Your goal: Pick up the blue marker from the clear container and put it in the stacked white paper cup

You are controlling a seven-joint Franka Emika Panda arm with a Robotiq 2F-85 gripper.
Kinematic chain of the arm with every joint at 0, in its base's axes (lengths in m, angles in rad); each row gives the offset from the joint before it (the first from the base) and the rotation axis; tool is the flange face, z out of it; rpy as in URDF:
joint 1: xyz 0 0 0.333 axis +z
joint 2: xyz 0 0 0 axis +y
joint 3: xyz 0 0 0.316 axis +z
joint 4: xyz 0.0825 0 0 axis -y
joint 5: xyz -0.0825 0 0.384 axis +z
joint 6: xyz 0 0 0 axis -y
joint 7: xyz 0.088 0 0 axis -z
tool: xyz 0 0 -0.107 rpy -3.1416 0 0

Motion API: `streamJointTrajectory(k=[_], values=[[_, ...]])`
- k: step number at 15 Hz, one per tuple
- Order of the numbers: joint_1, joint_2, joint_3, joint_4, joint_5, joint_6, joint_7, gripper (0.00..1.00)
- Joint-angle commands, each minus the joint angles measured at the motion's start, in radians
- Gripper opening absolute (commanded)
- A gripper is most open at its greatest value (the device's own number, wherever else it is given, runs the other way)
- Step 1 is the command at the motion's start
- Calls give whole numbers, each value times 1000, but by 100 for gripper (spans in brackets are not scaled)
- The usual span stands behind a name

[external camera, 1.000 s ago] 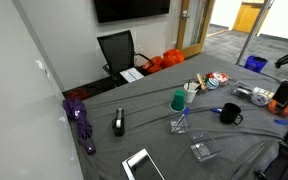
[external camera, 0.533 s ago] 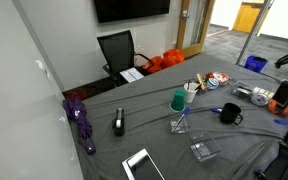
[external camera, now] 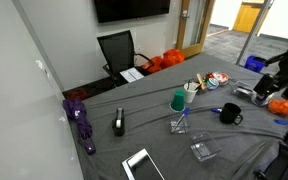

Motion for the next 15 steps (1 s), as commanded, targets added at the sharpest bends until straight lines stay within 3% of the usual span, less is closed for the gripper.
streamJointTrajectory(k=[1,8,15], values=[[-31,94,2,-1,34,147,97,100],[-28,312,-31,36,48,390,265,100],[-21,516,-65,102,33,556,393,100]])
